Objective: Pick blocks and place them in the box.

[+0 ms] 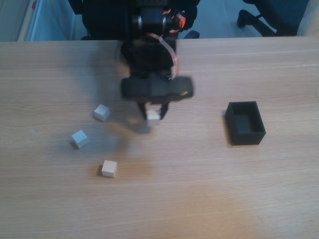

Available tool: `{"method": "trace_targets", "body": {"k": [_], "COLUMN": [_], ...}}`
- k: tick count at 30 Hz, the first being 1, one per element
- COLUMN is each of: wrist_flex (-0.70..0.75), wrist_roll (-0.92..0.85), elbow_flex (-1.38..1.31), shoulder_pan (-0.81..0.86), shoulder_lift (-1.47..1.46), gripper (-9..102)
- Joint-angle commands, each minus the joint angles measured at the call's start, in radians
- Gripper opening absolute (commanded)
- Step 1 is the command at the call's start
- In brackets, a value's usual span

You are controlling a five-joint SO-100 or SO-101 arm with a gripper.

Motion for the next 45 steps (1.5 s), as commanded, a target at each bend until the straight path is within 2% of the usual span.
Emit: {"method": "trace_targets", "body": {"k": [1,9,19,34,40,45], "wrist_flex": [0.04,0.048,0.054,0.032,-0.002,0.009], "wrist_roll": [0.064,0.181,0.232,0.275,0.265,0.247], "elbow_flex": [-0.048,-0.172,-0.33,-0.534,-0.538,-0.52], "shoulder_pan": [-0.132,-0.413,-0.568,-0.67,-0.66,-0.635], "shoulder_lift": [0.1,0.044,-0.123,-0.344,-0.364,-0.36], "gripper": [0,0,0,0,10,12]}}
